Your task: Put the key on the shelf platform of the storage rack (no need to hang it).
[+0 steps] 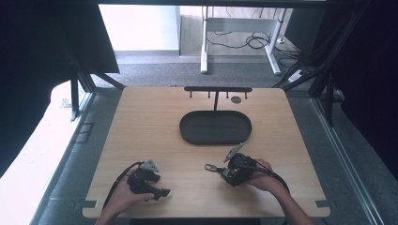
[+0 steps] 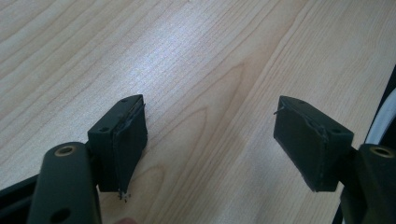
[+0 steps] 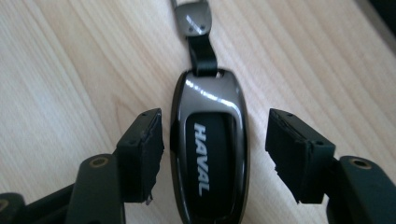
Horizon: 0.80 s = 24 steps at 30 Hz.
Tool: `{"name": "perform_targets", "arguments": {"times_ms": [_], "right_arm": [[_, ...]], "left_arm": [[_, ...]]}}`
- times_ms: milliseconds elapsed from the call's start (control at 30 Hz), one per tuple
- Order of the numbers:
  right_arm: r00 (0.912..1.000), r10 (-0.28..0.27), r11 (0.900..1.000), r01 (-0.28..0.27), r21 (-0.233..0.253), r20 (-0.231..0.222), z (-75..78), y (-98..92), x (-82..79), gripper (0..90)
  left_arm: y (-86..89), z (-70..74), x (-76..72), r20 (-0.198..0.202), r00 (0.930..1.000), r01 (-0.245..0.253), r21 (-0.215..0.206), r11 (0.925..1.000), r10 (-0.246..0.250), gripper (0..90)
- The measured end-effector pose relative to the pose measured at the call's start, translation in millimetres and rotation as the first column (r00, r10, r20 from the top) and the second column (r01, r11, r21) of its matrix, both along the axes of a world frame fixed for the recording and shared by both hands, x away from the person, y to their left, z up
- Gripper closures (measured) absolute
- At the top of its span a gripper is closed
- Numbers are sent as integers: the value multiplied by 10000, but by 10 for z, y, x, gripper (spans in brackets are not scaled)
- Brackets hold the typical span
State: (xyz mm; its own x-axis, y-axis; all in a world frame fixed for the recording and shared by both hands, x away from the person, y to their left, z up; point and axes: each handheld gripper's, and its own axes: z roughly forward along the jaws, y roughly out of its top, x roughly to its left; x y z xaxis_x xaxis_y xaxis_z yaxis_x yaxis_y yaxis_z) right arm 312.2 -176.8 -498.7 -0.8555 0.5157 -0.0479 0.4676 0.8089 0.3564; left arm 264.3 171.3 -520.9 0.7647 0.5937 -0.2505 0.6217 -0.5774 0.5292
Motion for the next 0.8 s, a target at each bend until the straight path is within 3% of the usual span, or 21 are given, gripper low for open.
{"name": "perform_targets", "arguments": {"times_ms": [433,567,800], "right_arm": [[9990,29,9997,-40,-250,-438,-39,-11,14,480],[9972,-20,9997,0,-263,-742,-56,-6,26,484],[9968,-56,9995,32,-308,-793,-56,0,30,486]], "left_arm": [[2,2,1,14,10000,-17,11,10000,17,260],[3,4,2,-5,10000,2,26,10000,-2,261],[-2,6,-1,27,10000,53,41,10000,-53,260]]}}
